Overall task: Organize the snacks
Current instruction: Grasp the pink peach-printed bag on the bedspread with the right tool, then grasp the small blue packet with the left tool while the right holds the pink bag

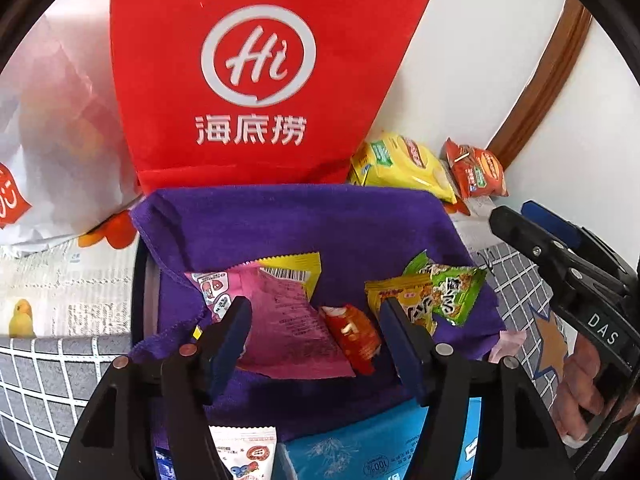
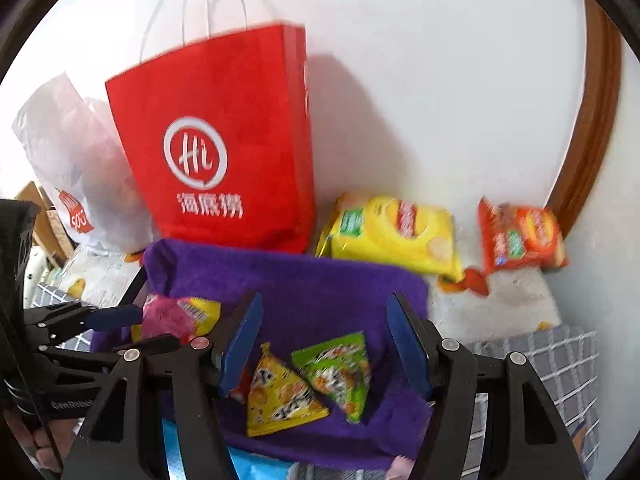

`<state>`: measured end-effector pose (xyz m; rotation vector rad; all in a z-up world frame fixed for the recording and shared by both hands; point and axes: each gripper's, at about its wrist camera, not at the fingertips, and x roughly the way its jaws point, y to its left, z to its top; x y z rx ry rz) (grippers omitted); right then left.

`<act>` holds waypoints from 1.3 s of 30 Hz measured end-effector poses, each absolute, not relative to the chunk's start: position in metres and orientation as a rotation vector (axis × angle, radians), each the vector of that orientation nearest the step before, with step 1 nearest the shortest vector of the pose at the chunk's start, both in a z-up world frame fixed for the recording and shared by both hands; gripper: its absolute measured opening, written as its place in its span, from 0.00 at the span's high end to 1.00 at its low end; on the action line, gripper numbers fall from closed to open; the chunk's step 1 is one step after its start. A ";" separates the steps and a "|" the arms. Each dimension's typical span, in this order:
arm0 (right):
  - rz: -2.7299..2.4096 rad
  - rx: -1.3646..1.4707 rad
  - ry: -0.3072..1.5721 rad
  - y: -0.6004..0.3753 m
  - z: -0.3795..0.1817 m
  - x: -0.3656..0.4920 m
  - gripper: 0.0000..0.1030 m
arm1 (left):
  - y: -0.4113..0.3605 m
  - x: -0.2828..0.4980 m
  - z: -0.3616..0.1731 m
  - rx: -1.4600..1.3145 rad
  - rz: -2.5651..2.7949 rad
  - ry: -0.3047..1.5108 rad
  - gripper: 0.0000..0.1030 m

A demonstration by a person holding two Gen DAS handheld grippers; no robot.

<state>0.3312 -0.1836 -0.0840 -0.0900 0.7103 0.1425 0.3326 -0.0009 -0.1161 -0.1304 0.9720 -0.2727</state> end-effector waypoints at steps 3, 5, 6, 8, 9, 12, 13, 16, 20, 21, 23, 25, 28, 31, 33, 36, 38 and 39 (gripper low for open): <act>0.103 -0.110 0.713 -0.188 -0.079 0.327 0.39 | 0.004 0.328 -0.107 -0.139 -0.279 0.955 0.36; 0.099 -0.097 0.719 -0.196 -0.079 0.320 0.40 | 0.009 0.325 -0.101 -0.148 -0.276 0.939 0.35; 0.099 -0.096 0.731 -0.200 -0.081 0.317 0.40 | 0.010 0.325 -0.099 -0.157 -0.281 0.935 0.35; 0.078 -0.103 0.753 -0.210 -0.086 0.308 0.42 | 0.011 0.324 -0.096 -0.166 -0.287 0.930 0.35; 0.062 -0.107 0.760 -0.215 -0.089 0.303 0.43 | 0.012 0.323 -0.094 -0.169 -0.288 0.926 0.35; 0.025 -0.115 0.807 -0.230 -0.102 0.292 0.43 | 0.012 0.321 -0.091 -0.176 -0.288 0.921 0.35; 0.009 -0.105 0.823 -0.236 -0.107 0.286 0.43 | 0.012 0.321 -0.089 -0.180 -0.288 0.918 0.35; 0.006 -0.071 0.849 -0.249 -0.123 0.271 0.43 | 0.012 0.318 -0.085 -0.181 -0.288 0.908 0.35; -0.007 -0.062 0.880 -0.258 -0.147 0.253 0.43 | 0.009 0.315 -0.081 -0.175 -0.284 0.900 0.35; -0.003 -0.050 0.895 -0.261 -0.154 0.249 0.43 | 0.009 0.315 -0.081 -0.174 -0.282 0.901 0.35; 0.003 -0.014 0.911 -0.265 -0.166 0.245 0.42 | 0.006 0.315 -0.080 -0.169 -0.281 0.902 0.35; 0.003 0.013 0.932 -0.267 -0.179 0.244 0.42 | 0.004 0.315 -0.080 -0.165 -0.283 0.901 0.35; 0.004 0.041 0.938 -0.267 -0.192 0.246 0.42 | 0.001 0.315 -0.081 -0.154 -0.279 0.903 0.35; 0.010 0.087 0.923 -0.268 -0.201 0.249 0.42 | 0.000 0.315 -0.083 -0.154 -0.274 0.906 0.35; 0.006 0.103 0.919 -0.267 -0.206 0.253 0.42 | -0.001 0.316 -0.084 -0.149 -0.270 0.905 0.35; -0.013 0.080 0.909 -0.265 -0.210 0.255 0.47 | -0.001 0.316 -0.086 -0.145 -0.257 0.908 0.35; -0.025 0.068 0.906 -0.266 -0.209 0.254 0.57 | -0.001 0.317 -0.087 -0.148 -0.254 0.911 0.35; -0.017 0.074 0.907 -0.267 -0.208 0.253 0.57 | -0.002 0.317 -0.088 -0.146 -0.252 0.914 0.35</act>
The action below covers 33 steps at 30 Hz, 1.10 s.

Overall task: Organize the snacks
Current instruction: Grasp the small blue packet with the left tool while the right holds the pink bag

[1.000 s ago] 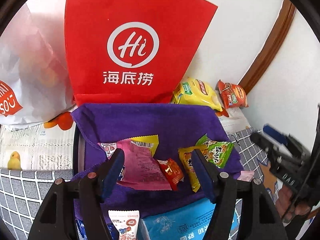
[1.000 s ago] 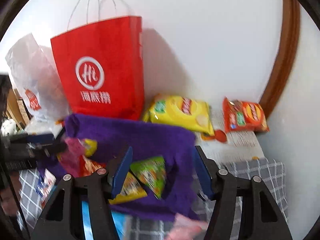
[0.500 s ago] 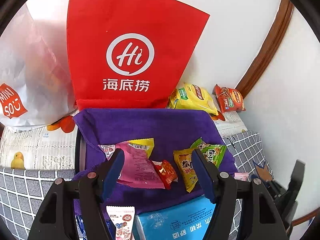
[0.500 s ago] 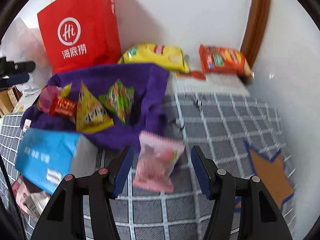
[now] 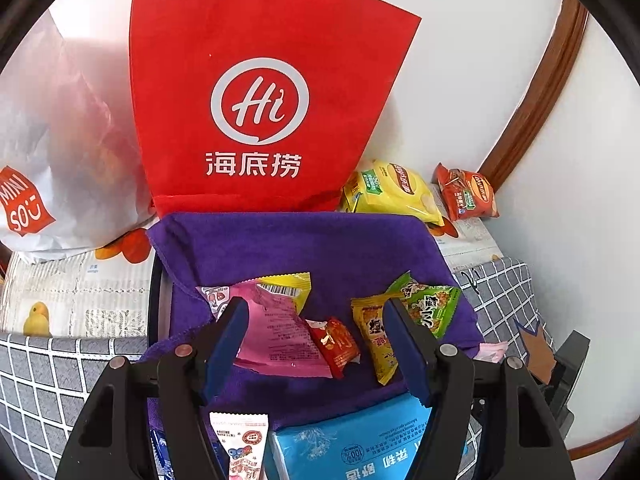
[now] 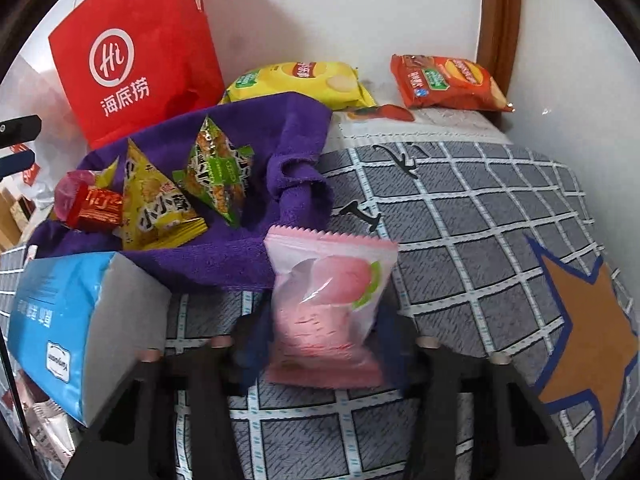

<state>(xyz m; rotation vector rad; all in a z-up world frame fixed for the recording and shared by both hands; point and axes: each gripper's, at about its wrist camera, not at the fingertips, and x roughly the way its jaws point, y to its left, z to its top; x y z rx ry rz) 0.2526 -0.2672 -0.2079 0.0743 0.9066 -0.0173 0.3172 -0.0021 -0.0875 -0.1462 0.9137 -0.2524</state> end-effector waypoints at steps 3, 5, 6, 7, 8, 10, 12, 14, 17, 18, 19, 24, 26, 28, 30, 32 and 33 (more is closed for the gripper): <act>-0.004 0.093 0.893 -0.273 -0.200 0.245 0.58 | -0.005 0.315 -0.086 -0.136 -0.254 0.907 0.35; -0.001 0.092 0.874 -0.276 -0.190 0.235 0.58 | -0.006 0.313 -0.082 -0.129 -0.253 0.897 0.35; 0.000 0.089 0.866 -0.277 -0.186 0.231 0.58 | -0.006 0.312 -0.080 -0.128 -0.252 0.891 0.35; -0.002 0.084 0.851 -0.278 -0.179 0.223 0.58 | -0.006 0.310 -0.078 -0.128 -0.252 0.885 0.35; -0.004 0.083 0.843 -0.278 -0.175 0.218 0.58 | -0.005 0.308 -0.075 -0.127 -0.253 0.879 0.35; -0.005 0.085 0.831 -0.280 -0.165 0.206 0.58 | -0.006 0.305 -0.070 -0.120 -0.258 0.869 0.35; -0.006 0.097 0.822 -0.283 -0.157 0.195 0.58 | -0.009 0.300 -0.062 -0.110 -0.266 0.855 0.35; -0.006 0.100 0.825 -0.283 -0.152 0.185 0.58 | -0.011 0.297 -0.055 -0.097 -0.263 0.841 0.35; -0.021 0.073 0.817 -0.282 -0.142 0.170 0.58 | -0.011 0.286 -0.047 -0.103 -0.259 0.826 0.35; -0.021 0.072 0.815 -0.282 -0.140 0.165 0.58 | -0.011 0.282 -0.046 -0.105 -0.263 0.830 0.35; -0.017 0.075 0.815 -0.282 -0.138 0.161 0.58 | -0.010 0.278 -0.046 -0.104 -0.265 0.831 0.35; -0.008 0.084 0.801 -0.277 -0.132 0.144 0.58 | 0.005 0.253 -0.049 -0.067 -0.220 0.834 0.35; 0.000 0.093 0.802 -0.274 -0.131 0.140 0.58 | 0.018 0.242 -0.054 -0.081 -0.206 0.842 0.35; 0.012 0.102 0.804 -0.270 -0.132 0.136 0.58 | 0.030 0.234 -0.060 -0.088 -0.182 0.858 0.35; 0.024 0.110 0.804 -0.265 -0.132 0.134 0.58 | 0.042 0.224 -0.068 -0.098 -0.161 0.874 0.35; 0.034 0.111 0.804 -0.258 -0.132 0.131 0.58 | 0.053 0.214 -0.077 -0.107 -0.143 0.889 0.35; 0.036 0.110 0.804 -0.256 -0.132 0.131 0.58 | 0.059 0.207 -0.082 -0.111 -0.133 0.897 0.35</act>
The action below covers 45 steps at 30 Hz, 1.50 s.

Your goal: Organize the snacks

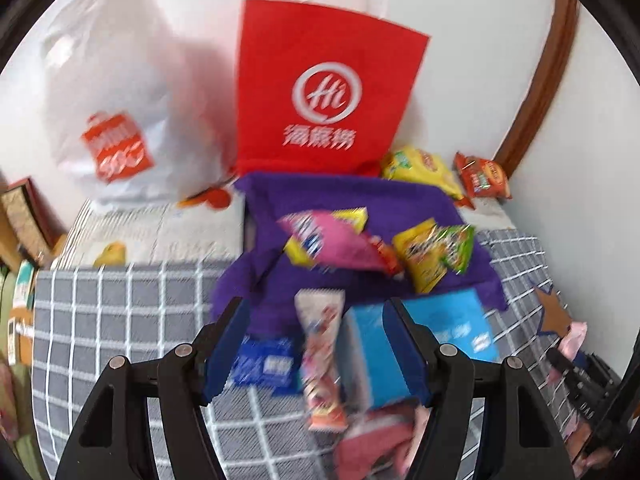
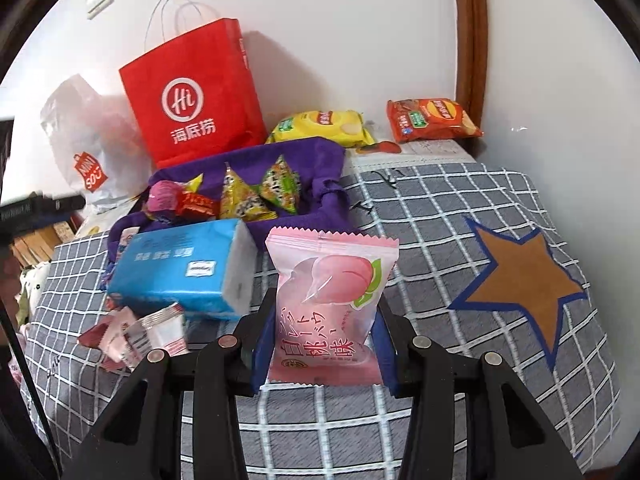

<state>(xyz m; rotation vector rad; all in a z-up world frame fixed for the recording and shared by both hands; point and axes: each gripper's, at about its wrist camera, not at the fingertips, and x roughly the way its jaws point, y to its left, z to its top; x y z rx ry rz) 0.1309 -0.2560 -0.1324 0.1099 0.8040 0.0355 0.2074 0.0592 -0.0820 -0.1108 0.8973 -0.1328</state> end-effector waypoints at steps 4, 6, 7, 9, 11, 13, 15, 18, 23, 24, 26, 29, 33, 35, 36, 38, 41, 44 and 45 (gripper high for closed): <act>0.053 0.099 0.801 -0.243 -0.134 0.126 0.58 | 0.073 0.190 -0.098 -0.132 -0.117 0.923 0.35; 0.055 0.092 0.807 -0.238 -0.136 0.124 0.58 | 0.076 0.182 -0.106 -0.136 -0.118 0.933 0.35; 0.055 0.088 0.810 -0.236 -0.139 0.123 0.58 | 0.079 0.178 -0.111 -0.134 -0.111 0.938 0.35; 0.055 0.077 0.819 -0.231 -0.145 0.123 0.58 | 0.082 0.175 -0.120 -0.134 -0.098 0.947 0.35; 0.058 0.076 0.831 -0.228 -0.151 0.122 0.58 | 0.084 0.174 -0.127 -0.141 -0.087 0.956 0.36; 0.060 0.071 0.843 -0.227 -0.158 0.123 0.58 | 0.087 0.175 -0.133 -0.146 -0.082 0.965 0.37; 0.054 0.064 0.853 -0.225 -0.164 0.124 0.58 | 0.089 0.179 -0.138 -0.145 -0.069 0.969 0.37; 0.048 0.062 0.866 -0.225 -0.173 0.129 0.58 | 0.090 0.186 -0.145 -0.148 -0.059 0.975 0.39; 0.055 0.058 0.881 -0.223 -0.182 0.139 0.58 | 0.089 0.201 -0.157 -0.161 -0.068 0.992 0.39; 0.057 0.057 0.880 -0.222 -0.182 0.141 0.58 | 0.088 0.205 -0.161 -0.163 -0.078 1.000 0.39; 0.060 0.061 0.880 -0.222 -0.184 0.144 0.58 | 0.084 0.210 -0.168 -0.158 -0.086 1.016 0.39; 0.061 0.070 0.886 -0.222 -0.188 0.151 0.58 | 0.080 0.218 -0.180 -0.154 -0.082 1.047 0.39; 0.063 0.067 0.895 -0.220 -0.192 0.156 0.58 | 0.074 0.222 -0.187 -0.129 -0.067 1.032 0.41; 0.059 0.053 0.894 -0.218 -0.193 0.156 0.58 | 0.074 0.223 -0.188 -0.135 -0.074 1.024 0.54; 0.058 0.052 0.893 -0.217 -0.193 0.156 0.58 | 0.074 0.223 -0.187 -0.140 -0.080 1.022 0.63; 0.064 0.064 0.890 -0.217 -0.190 0.156 0.58 | 0.074 0.222 -0.186 -0.140 -0.087 1.021 0.69; 0.066 0.062 0.868 -0.216 -0.182 0.153 0.58 | 0.074 0.214 -0.178 -0.124 -0.084 1.001 0.70; 0.062 0.056 0.847 -0.215 -0.173 0.148 0.58 | 0.079 0.202 -0.168 -0.104 -0.058 0.986 0.70; 0.059 0.049 0.836 -0.214 -0.169 0.146 0.58 | 0.082 0.195 -0.163 -0.109 -0.052 0.979 0.70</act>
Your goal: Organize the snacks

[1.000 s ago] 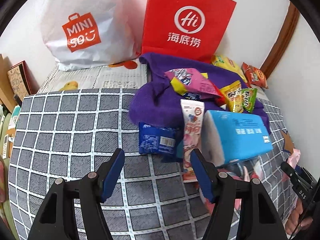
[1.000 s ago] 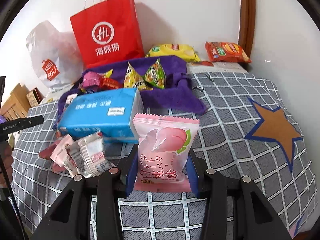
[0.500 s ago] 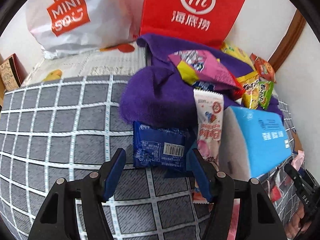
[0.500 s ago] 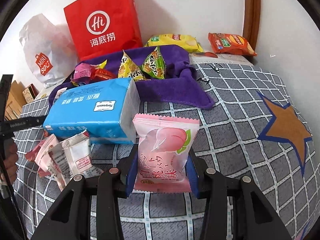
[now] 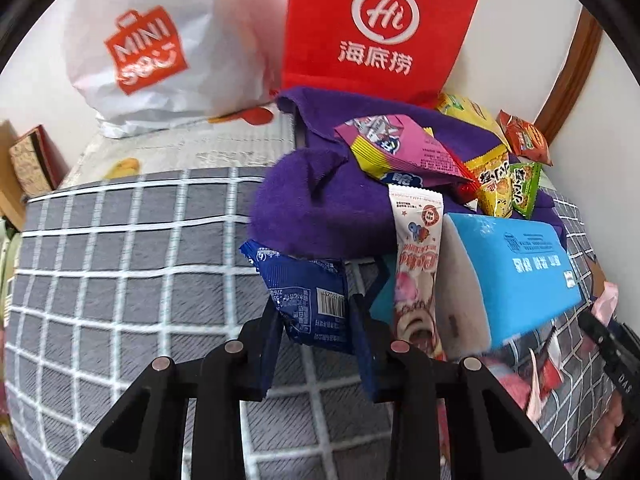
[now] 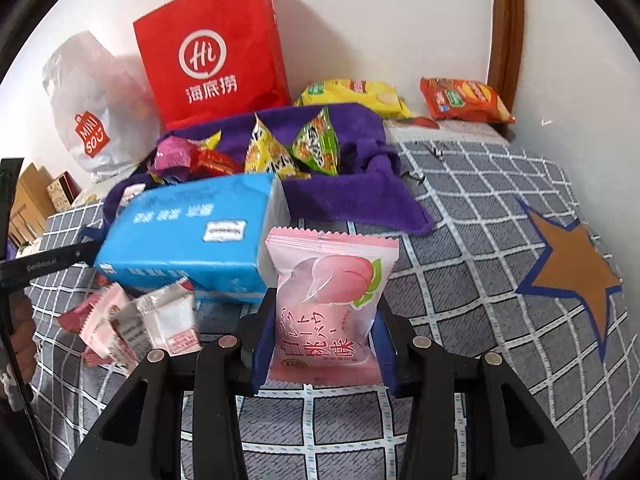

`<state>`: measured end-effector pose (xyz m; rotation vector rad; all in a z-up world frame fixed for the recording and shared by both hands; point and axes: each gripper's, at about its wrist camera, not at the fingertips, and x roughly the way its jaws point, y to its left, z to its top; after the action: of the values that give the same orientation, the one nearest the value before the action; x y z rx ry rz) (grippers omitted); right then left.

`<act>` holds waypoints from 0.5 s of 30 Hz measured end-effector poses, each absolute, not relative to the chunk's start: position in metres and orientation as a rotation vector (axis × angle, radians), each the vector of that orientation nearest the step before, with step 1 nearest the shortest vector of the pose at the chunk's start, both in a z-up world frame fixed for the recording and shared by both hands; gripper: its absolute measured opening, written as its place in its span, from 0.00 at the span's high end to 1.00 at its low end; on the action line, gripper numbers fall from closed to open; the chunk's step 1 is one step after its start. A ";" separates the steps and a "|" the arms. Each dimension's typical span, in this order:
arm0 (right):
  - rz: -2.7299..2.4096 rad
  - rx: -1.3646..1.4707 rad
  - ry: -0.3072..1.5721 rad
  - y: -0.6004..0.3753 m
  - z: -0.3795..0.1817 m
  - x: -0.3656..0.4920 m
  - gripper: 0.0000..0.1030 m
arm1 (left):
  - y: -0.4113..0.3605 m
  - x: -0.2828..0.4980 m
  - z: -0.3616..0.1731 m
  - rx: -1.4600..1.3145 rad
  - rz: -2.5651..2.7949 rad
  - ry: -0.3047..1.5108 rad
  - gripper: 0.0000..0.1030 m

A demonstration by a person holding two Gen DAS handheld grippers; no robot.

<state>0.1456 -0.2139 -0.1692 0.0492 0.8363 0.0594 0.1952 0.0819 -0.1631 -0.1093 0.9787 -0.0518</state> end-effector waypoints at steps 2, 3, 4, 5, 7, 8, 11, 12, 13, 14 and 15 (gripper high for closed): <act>0.054 0.050 0.824 -0.213 -0.164 0.142 0.58 | 0.088 0.186 -0.157 -0.134 -0.057 0.974 0.70; 0.055 0.052 0.822 -0.213 -0.162 0.141 0.58 | 0.090 0.179 -0.153 -0.147 -0.066 0.972 0.70; 0.054 0.048 0.822 -0.211 -0.160 0.139 0.58 | 0.091 0.173 -0.150 -0.150 -0.071 0.969 0.70; 0.054 0.042 0.821 -0.210 -0.159 0.138 0.58 | 0.093 0.168 -0.147 -0.141 -0.077 0.975 0.70; 0.059 0.031 0.813 -0.207 -0.156 0.133 0.58 | 0.098 0.156 -0.143 -0.145 -0.071 0.974 0.70; 0.061 0.026 0.810 -0.206 -0.155 0.131 0.58 | 0.100 0.148 -0.142 -0.161 -0.082 0.976 0.70; 0.071 0.027 0.808 -0.203 -0.151 0.124 0.58 | 0.100 0.131 -0.141 -0.186 -0.114 0.987 0.70; 0.074 0.023 0.805 -0.202 -0.150 0.121 0.58 | 0.098 0.126 -0.142 -0.183 -0.121 0.989 0.70; 0.074 0.017 0.798 -0.201 -0.149 0.118 0.58 | 0.097 0.122 -0.143 -0.182 -0.124 0.994 0.70; 0.074 0.013 0.799 -0.201 -0.149 0.116 0.58 | 0.094 0.117 -0.144 -0.183 -0.134 1.000 0.70; 0.078 0.012 0.801 -0.200 -0.149 0.115 0.58 | 0.090 0.113 -0.146 -0.184 -0.149 1.009 0.70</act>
<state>0.1145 -0.2000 -0.1489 0.0120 0.8012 0.0775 0.1133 0.0897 -0.1464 -0.1835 1.0085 -0.1491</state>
